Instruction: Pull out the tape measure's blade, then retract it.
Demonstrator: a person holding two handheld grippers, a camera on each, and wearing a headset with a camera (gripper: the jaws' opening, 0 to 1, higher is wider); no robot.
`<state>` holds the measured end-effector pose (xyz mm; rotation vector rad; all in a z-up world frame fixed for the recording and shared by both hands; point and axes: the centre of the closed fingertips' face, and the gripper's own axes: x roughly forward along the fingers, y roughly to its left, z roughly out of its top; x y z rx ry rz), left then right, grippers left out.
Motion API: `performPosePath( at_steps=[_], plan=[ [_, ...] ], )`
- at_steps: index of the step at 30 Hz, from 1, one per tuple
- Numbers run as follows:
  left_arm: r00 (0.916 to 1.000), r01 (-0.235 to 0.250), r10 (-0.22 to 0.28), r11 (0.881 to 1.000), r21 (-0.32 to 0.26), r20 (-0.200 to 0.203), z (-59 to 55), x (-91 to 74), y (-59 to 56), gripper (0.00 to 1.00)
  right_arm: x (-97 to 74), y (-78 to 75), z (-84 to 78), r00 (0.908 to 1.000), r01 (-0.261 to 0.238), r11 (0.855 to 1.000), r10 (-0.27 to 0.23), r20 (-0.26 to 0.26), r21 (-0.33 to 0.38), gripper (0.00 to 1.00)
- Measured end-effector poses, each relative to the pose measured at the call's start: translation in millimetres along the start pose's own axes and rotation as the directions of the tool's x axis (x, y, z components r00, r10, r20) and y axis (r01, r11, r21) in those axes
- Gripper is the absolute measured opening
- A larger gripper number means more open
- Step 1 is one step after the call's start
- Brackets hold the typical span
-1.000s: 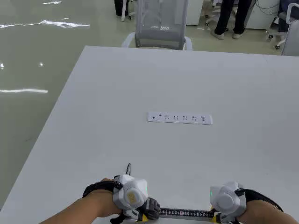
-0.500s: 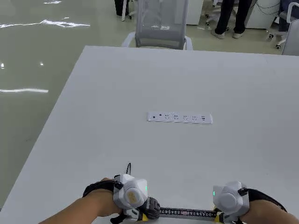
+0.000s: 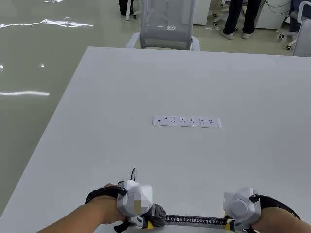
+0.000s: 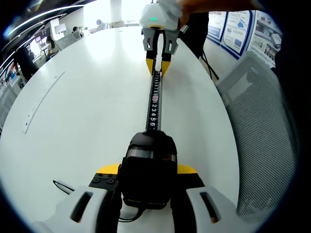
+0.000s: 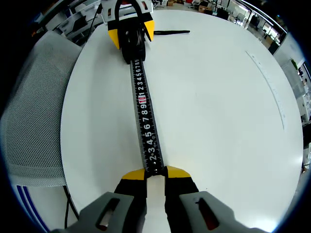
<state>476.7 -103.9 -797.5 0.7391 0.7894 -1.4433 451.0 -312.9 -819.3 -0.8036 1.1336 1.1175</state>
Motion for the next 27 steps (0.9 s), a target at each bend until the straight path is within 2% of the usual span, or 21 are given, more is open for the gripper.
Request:
performPosePath(
  at_steps=[27],
  plan=[
    [1.0000,-0.002,0.002,1.000,-0.002,0.003,0.6,-0.2,-0.1,0.35,-5.6,-1.3,-16.2,0.9999,0.007,1.000,-0.007,-0.014,0.015,0.11]
  ],
)
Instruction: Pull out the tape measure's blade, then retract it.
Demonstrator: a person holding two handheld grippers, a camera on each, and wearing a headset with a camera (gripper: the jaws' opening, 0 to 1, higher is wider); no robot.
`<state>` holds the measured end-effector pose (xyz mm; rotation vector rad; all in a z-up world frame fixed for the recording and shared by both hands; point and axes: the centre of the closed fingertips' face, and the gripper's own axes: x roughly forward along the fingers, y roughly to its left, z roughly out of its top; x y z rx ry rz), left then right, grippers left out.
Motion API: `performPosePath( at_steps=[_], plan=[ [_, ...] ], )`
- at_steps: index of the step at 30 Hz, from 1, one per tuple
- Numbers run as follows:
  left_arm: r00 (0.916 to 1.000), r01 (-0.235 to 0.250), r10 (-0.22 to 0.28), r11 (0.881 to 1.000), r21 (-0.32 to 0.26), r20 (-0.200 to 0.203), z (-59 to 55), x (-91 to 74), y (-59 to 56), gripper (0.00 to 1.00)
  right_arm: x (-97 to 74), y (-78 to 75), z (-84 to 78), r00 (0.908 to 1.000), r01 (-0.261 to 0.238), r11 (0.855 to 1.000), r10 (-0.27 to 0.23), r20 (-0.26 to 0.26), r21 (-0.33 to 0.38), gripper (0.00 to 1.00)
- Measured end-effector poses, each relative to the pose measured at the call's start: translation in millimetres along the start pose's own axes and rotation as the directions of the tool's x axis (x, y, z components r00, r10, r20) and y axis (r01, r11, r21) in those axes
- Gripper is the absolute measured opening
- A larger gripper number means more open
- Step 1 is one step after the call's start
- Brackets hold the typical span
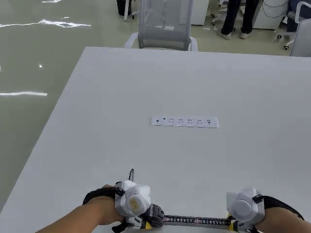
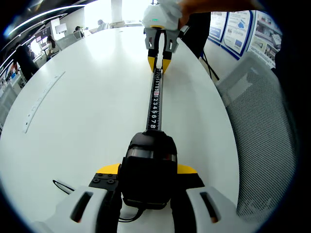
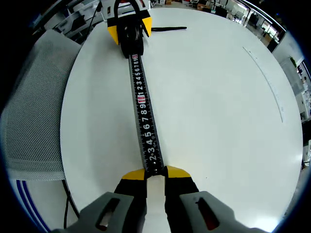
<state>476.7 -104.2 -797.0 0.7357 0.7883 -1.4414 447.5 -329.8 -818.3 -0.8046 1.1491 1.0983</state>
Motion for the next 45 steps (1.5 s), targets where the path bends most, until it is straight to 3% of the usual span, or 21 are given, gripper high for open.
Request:
performPosePath(
  at_steps=[45],
  plan=[
    [1.0000,-0.002,0.002,1.000,-0.003,0.006,-0.2,0.6,0.3,0.35,-5.3,-3.5,-24.1,0.9998,0.010,1.000,-0.010,-0.019,0.023,0.12]
  ],
)
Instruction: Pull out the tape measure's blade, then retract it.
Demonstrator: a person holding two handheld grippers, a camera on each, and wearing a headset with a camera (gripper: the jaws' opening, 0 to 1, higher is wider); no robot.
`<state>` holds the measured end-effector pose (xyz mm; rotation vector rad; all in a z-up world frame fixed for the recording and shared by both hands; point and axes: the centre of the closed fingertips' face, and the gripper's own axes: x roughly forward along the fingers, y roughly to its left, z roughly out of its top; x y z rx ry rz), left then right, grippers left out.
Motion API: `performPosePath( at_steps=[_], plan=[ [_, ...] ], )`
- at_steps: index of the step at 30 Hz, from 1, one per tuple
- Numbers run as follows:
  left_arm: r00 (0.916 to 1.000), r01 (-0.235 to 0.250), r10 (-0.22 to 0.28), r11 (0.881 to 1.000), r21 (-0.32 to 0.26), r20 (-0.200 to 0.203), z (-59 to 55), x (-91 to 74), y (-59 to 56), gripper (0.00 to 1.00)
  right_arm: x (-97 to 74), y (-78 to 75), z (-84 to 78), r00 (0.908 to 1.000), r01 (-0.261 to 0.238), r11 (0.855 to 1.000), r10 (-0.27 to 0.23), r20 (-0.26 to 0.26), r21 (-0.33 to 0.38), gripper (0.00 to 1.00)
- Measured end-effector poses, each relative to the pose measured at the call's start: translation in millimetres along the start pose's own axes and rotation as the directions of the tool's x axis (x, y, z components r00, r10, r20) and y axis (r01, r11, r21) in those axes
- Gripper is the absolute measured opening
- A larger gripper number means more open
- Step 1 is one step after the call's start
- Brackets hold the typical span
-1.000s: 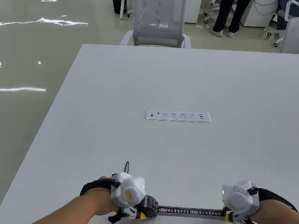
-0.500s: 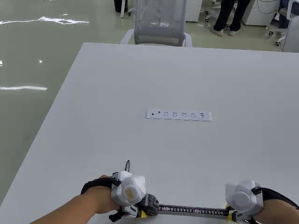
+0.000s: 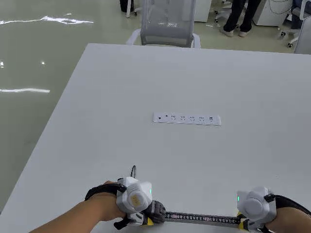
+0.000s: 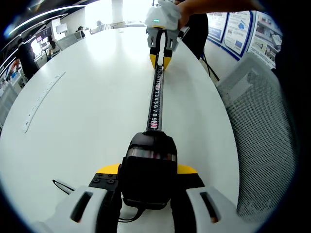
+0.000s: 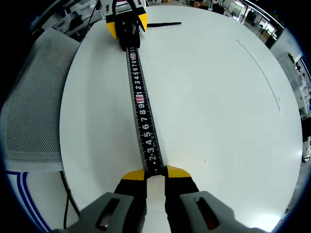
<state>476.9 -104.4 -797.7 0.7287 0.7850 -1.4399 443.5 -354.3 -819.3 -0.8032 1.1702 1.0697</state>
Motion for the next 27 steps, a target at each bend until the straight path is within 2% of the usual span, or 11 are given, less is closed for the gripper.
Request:
performPosePath(
  at_steps=[7,9,13,17,18,19,20,21,23,24,27],
  plan=[
    [1.0000,0.000,0.000,1.000,-0.001,0.001,-0.6,0.6,0.5,0.35,0.2,-0.4,-0.4,1.0000,0.002,1.000,-0.002,0.006,0.006,0.12],
    [1.0000,0.000,0.000,1.000,-0.002,0.001,-0.1,0.0,0.3,0.35,-0.2,-0.3,0.0,0.9996,-0.003,0.999,0.002,0.030,0.040,0.13],
    [1.0000,-0.002,0.002,1.000,-0.002,0.001,0.2,-0.2,0.1,0.35,-1.0,1.1,0.2,0.9982,0.008,0.999,-0.011,0.058,0.046,0.14],
    [1.0000,-0.005,0.005,1.000,-0.003,0.001,-0.1,0.2,0.2,0.35,-0.9,3.0,1.4,0.9968,0.023,0.999,-0.025,0.075,0.036,0.15],
    [1.0000,-0.005,0.005,1.000,-0.003,-0.002,-0.2,0.3,0.2,0.35,-1.3,3.0,-0.8,0.9966,0.034,0.999,-0.035,0.075,0.012,0.15],
    [1.0000,-0.005,0.005,1.000,-0.001,-0.005,-0.4,0.3,0.1,0.35,-1.8,2.6,0.8,0.9947,0.041,0.999,-0.042,0.093,0.020,0.16],
    [1.0000,-0.005,0.005,1.000,0.002,-0.007,-0.5,0.6,0.1,0.35,-3.3,-2.2,3.8,0.9881,0.073,0.996,-0.079,0.132,0.047,0.18],
    [1.0000,-0.005,0.006,1.000,0.003,-0.008,-0.6,0.7,0.1,0.35,-2.8,-3.1,5.5,0.9847,0.073,0.996,-0.080,0.155,0.048,0.23],
    [0.9999,-0.008,0.008,1.000,0.005,-0.008,-0.6,0.6,0.0,0.35,-5.7,0.7,1.9,0.9870,0.058,0.996,-0.067,0.146,0.067,0.40],
    [0.9999,-0.010,0.010,1.000,0.007,-0.007,-0.2,0.2,-0.4,0.35,-6.4,0.2,0.8,0.9867,0.068,0.995,-0.077,0.143,0.066,0.45],
    [0.9999,-0.013,0.013,1.000,0.009,-0.006,0.0,-0.1,-0.3,0.35,-11.9,-2.7,0.3,0.9823,0.089,0.991,-0.104,0.156,0.099,0.44]
  ],
)
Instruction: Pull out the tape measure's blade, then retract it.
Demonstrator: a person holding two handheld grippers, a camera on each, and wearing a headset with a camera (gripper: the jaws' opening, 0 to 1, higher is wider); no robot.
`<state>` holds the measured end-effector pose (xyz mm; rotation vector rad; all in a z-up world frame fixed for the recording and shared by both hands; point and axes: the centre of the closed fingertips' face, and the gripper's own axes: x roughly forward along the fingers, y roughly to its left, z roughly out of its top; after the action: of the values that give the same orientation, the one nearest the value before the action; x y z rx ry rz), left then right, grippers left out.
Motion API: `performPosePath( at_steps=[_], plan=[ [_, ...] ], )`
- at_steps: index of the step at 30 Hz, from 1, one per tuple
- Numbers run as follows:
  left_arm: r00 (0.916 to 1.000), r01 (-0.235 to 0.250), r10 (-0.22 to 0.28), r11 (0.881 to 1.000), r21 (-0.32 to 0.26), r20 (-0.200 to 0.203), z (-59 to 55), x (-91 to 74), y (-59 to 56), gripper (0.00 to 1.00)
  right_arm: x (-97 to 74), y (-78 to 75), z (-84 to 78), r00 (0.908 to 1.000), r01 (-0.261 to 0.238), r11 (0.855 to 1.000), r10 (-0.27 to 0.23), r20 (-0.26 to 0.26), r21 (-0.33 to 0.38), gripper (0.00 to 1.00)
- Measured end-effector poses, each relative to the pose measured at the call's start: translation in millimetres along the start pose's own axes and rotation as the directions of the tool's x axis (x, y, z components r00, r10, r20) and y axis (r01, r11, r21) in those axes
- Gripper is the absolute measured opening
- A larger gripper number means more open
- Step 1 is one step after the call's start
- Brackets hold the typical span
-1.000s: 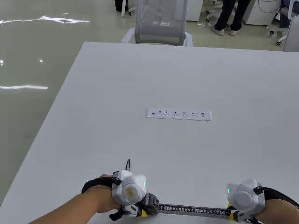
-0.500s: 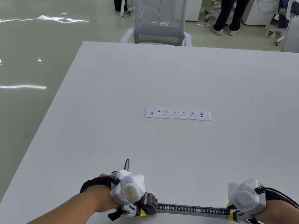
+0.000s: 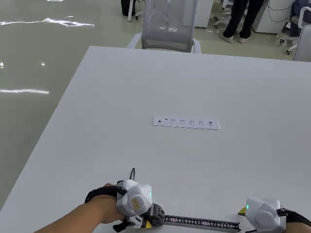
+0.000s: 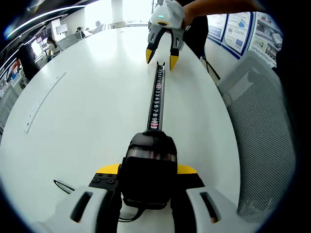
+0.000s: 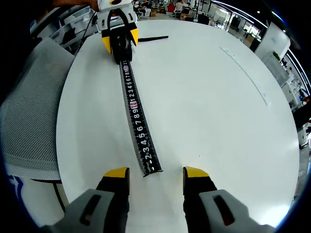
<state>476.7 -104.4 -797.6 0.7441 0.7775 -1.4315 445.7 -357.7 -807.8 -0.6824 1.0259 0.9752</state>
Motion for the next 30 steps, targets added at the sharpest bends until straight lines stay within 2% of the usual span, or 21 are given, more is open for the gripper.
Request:
performPosePath(
  at_steps=[5,7,9,10,14,18,20,21,23,26,30],
  plan=[
    [1.0000,0.001,-0.001,1.000,0.000,0.000,0.7,-0.7,-0.1,0.35,-4.0,-2.9,-6.0,0.9996,0.023,0.998,-0.024,0.015,0.058,0.53],
    [1.0000,0.003,-0.003,1.000,-0.004,0.002,1.0,-0.9,-0.1,0.35,-7.7,-4.6,-6.8,0.9983,0.050,0.994,-0.053,0.027,0.101,0.58],
    [1.0000,0.003,-0.003,1.000,-0.003,0.003,0.7,-0.5,0.1,0.35,-11.7,-7.8,-6.9,0.9956,0.075,0.982,-0.083,0.043,0.173,0.62],
    [1.0000,0.002,-0.002,1.000,-0.002,0.003,0.5,-0.3,0.2,0.35,-13.8,-9.9,-5.4,0.9936,0.085,0.979,-0.097,0.058,0.184,0.63],
    [1.0000,-0.005,0.005,1.000,0.004,0.005,1.2,-0.7,-0.5,0.35,-19.8,-12.9,-9.7,0.9890,0.111,0.966,-0.130,0.070,0.232,0.79],
    [0.9999,-0.008,0.008,1.000,0.005,0.006,0.9,-0.4,0.0,0.35,-24.6,-13.7,-10.3,0.9825,0.132,0.951,-0.163,0.090,0.280,0.92],
    [1.0000,-0.009,0.009,1.000,0.009,0.002,0.3,0.6,0.4,0.35,-26.7,-14.9,-8.5,0.9753,0.149,0.938,-0.191,0.110,0.313,0.98],
    [1.0000,-0.009,0.009,1.000,0.009,0.002,1.4,-0.9,-0.3,0.35,-27.7,-16.1,-7.2,0.9691,0.160,0.929,-0.212,0.126,0.335,1.00],
    [1.0000,-0.008,0.008,1.000,0.011,-0.002,1.5,-1.0,-0.5,0.35,-31.6,-19.2,-3.5,0.9527,0.195,0.921,-0.260,0.158,0.338,1.00],
    [1.0000,-0.009,0.009,1.000,0.015,-0.003,1.4,-0.7,-0.1,0.36,-31.6,-10.1,-0.8,0.9505,0.148,0.887,-0.250,0.184,0.438,1.00],
    [0.9999,-0.012,0.012,1.000,0.003,0.004,0.5,-1.0,2.3,0.36,-35.5,-6.1,-3.5,0.9391,0.178,0.875,-0.288,0.188,0.450,1.00]
  ],
)
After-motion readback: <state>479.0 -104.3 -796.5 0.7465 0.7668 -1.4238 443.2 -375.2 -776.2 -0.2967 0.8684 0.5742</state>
